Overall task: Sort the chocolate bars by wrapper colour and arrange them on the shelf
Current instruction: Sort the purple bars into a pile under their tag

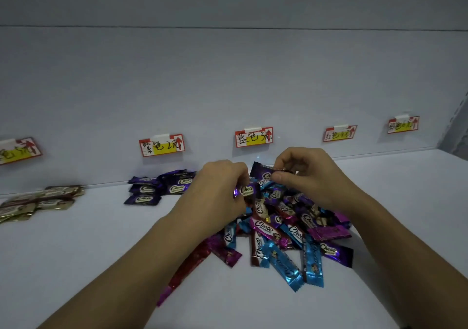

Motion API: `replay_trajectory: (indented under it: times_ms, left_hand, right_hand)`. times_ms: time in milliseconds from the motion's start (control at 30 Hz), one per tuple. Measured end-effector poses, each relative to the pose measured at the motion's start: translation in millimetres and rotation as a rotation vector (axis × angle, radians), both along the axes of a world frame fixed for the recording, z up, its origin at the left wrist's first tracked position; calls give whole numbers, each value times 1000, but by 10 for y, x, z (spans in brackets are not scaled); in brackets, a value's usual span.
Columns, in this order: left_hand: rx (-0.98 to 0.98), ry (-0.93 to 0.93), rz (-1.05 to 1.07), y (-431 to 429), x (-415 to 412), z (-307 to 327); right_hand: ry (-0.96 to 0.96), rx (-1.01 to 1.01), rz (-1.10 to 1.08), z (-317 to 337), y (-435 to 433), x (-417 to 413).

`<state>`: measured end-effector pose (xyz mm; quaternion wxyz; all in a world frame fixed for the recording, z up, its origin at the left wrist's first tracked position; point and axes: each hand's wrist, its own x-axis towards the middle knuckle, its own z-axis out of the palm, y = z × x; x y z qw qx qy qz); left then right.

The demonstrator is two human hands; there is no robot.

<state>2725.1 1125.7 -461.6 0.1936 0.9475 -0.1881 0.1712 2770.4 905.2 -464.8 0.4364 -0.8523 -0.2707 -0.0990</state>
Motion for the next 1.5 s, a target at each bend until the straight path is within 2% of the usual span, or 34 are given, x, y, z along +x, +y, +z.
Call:
replay_trajectory:
  times_ms: [100, 200, 300, 500, 600, 767, 1167, 1433, 1500]
  left_hand:
    - [55, -70, 15, 376, -75, 137]
    - [29, -78, 89, 861, -118, 147]
    - [-78, -58, 189, 1315, -133, 17]
    - [-238, -68, 287, 1738, -50, -248]
    - [-196, -29, 283, 1783, -13, -375]
    - [-88, 44, 234, 1897, 101, -468]
    - [34, -24, 191, 1573, -44, -412]
    - [139, -72, 31, 989, -101, -326]
    - [161, -69, -25, 811, -73, -304]
  right_hand:
    - [-10, -64, 36, 49, 165, -49]
    - [14, -117, 103, 164, 447, -64]
    - [-16, -237, 148, 267, 791, -37]
    - [-209, -437, 16, 168, 1525, 278]
    - [-300, -548, -58, -25, 1820, 404]
    - [-440, -716, -58, -221, 2019, 452]
    - [-426, -722, -28, -41, 1537, 171]
    - [-381, -699, -193, 75, 542, 174]
    - [-421, -602, -266, 38, 303, 191]
